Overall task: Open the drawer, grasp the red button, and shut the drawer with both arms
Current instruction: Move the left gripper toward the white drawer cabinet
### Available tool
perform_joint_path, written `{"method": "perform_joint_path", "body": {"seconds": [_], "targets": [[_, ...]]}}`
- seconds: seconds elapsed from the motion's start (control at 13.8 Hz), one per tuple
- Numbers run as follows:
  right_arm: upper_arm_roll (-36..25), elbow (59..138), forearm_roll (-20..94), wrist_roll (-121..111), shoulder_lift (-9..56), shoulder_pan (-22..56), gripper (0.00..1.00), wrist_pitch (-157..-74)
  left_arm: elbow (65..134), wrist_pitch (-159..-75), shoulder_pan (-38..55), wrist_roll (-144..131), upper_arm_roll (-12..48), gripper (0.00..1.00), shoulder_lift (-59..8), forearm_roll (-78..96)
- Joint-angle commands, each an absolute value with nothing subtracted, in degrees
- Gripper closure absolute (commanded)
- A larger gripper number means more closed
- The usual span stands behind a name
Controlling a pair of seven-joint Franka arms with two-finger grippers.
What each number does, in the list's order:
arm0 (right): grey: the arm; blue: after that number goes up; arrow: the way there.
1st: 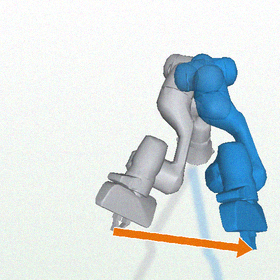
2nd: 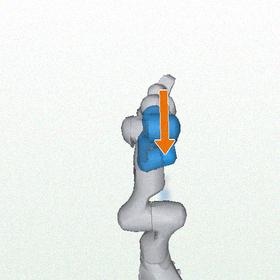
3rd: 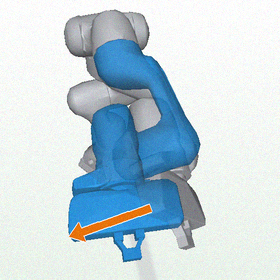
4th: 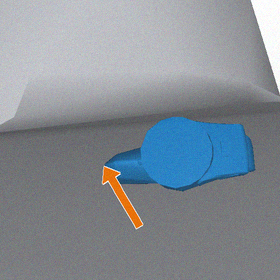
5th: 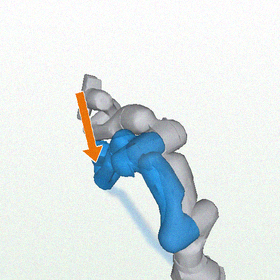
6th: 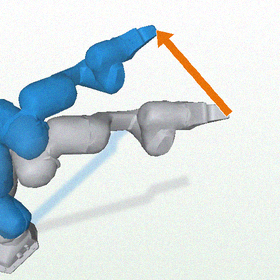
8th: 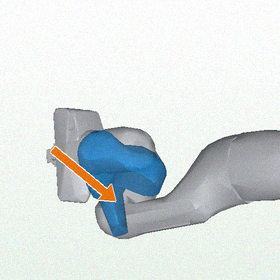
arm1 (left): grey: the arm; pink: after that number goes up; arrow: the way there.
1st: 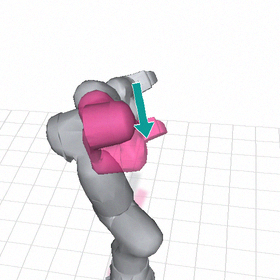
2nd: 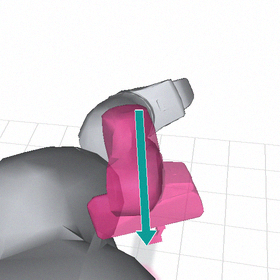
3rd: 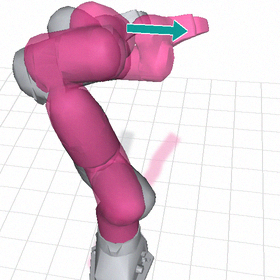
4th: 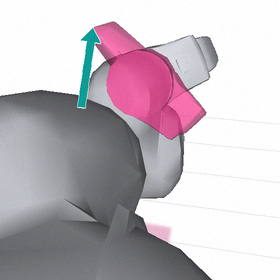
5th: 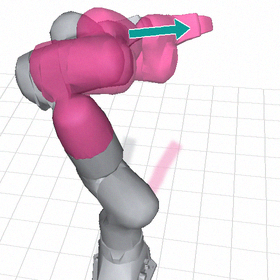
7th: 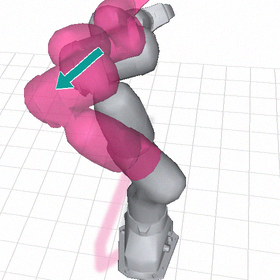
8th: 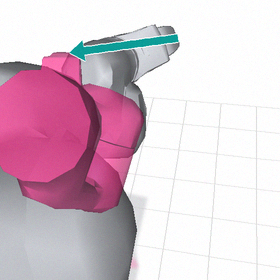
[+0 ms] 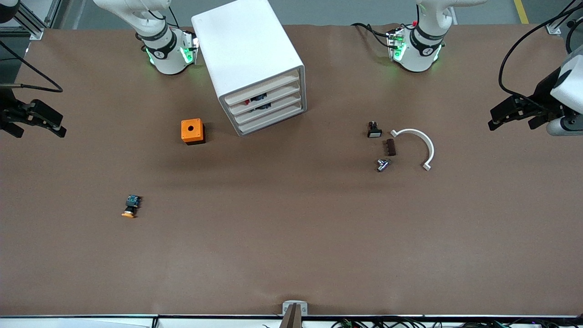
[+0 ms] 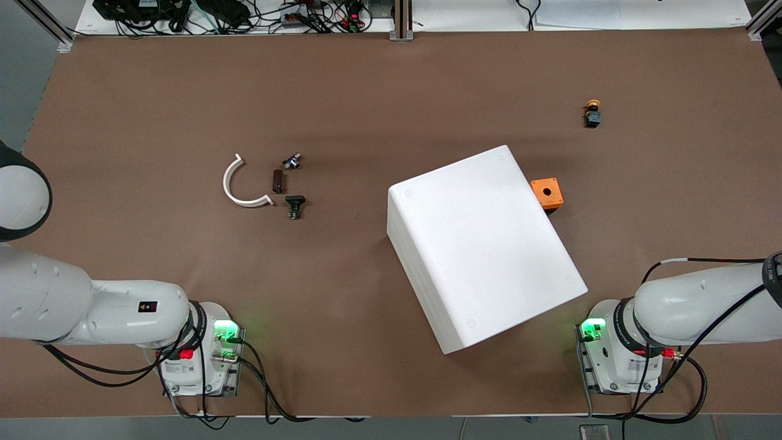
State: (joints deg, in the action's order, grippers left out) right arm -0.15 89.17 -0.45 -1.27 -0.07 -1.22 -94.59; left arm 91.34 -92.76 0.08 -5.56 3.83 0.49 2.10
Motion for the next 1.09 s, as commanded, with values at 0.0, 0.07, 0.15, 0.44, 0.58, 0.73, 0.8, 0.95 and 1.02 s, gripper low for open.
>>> {"method": "perform_joint_path", "body": {"seconds": [0.0,0.07,0.15,0.44,0.58,0.73,0.8,0.95,1.02], "targets": [[-0.2,89.9,-1.6,-1.5,-1.1,-1.0,0.00,-94.8,90.0,-92.5,-0.4,-5.4,4.5,0.00,-0.3,0.8],[-0.2,89.9,-1.6,-1.5,-1.1,-1.0,0.00,-94.8,89.7,-92.5,-0.3,-5.5,4.5,0.00,-0.4,0.8],[-0.2,89.8,-1.6,-1.5,-1.1,-1.0,0.00,-94.8,89.7,-92.5,-0.4,-5.5,4.5,0.00,-0.4,0.9],[-0.2,89.9,-1.6,-1.5,-1.1,-1.0,0.00,-94.8,89.8,-92.4,-0.4,-5.6,4.5,0.00,-0.4,0.9],[-0.2,89.8,-1.6,-1.5,-1.1,-1.0,0.00,-94.8,89.8,-92.3,-0.9,-5.8,4.1,0.00,-1.5,0.9],[-0.2,89.9,-1.5,-1.5,-1.1,-1.0,0.00,-94.8,90.1,-92.2,-1.0,-5.8,4.2,0.00,-3.5,0.9],[-0.2,89.8,-1.6,-1.5,-1.1,-1.0,0.00,-94.8,90.2,-92.2,-0.7,-5.9,4.2,0.00,-4.6,0.8],[-0.2,89.9,-1.5,-1.5,-1.1,-1.0,0.00,-94.8,90.6,-92.2,-0.4,-6.6,4.6,0.00,-6.3,0.8],[-0.2,89.8,-1.5,-1.5,-1.1,-1.0,0.00,-94.8,90.7,-92.2,-0.4,-6.7,4.7,0.00,-6.7,0.8]]}}
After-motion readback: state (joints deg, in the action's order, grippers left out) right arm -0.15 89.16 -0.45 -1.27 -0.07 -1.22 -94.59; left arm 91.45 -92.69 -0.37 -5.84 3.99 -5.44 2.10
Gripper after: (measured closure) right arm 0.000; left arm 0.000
